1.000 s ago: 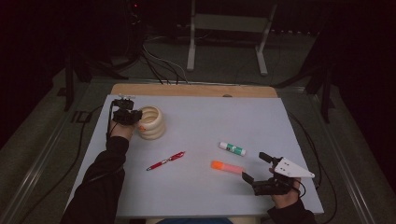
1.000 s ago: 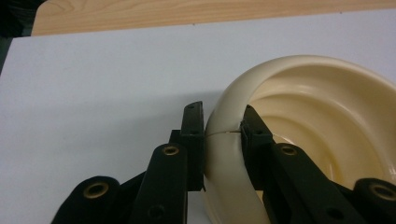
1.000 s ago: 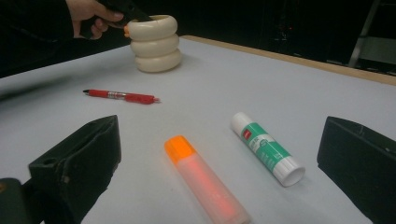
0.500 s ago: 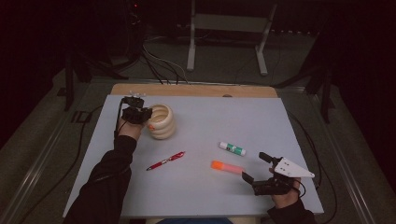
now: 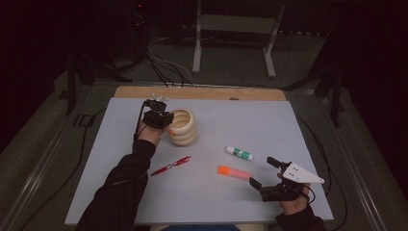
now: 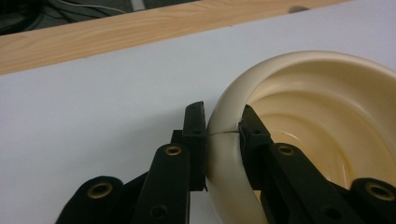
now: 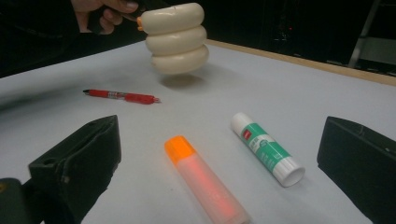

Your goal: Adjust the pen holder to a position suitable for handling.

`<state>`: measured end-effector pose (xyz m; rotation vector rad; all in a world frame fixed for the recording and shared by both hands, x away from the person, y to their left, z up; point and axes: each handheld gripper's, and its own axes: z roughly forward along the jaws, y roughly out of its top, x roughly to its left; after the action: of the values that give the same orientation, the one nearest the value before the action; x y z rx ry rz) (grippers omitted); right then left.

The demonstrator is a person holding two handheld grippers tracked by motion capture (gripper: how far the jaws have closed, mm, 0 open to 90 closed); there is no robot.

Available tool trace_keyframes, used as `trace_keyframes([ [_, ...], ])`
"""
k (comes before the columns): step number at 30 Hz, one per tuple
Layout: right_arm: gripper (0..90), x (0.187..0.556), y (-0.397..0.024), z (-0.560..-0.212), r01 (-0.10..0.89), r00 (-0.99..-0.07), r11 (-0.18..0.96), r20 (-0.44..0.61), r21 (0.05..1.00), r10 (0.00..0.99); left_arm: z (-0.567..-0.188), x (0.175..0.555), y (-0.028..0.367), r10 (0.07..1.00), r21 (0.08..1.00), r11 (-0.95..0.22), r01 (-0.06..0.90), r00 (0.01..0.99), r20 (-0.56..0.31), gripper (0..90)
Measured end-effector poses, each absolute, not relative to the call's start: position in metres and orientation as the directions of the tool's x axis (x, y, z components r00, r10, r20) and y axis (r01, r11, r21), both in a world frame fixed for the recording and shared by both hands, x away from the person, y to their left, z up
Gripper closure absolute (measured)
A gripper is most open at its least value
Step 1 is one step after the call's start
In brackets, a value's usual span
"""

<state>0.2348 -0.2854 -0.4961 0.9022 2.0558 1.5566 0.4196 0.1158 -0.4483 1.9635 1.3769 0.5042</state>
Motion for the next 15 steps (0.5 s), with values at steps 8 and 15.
trace_keyframes([
  [8,0.0,0.235,-0.285,-0.496,0.250,-0.710,0.170,0.061,0.953,0.702,-0.450,0.419,0.091,0.911,0.713,-0.235,0.661,0.405,-0.075,78.3],
  [15,0.0,0.235,-0.285,-0.496,0.249,-0.711,0.170,0.060,0.953,0.701,-0.454,0.417,0.072,0.903,0.710,-0.247,0.659,0.422,-0.078,78.3],
])
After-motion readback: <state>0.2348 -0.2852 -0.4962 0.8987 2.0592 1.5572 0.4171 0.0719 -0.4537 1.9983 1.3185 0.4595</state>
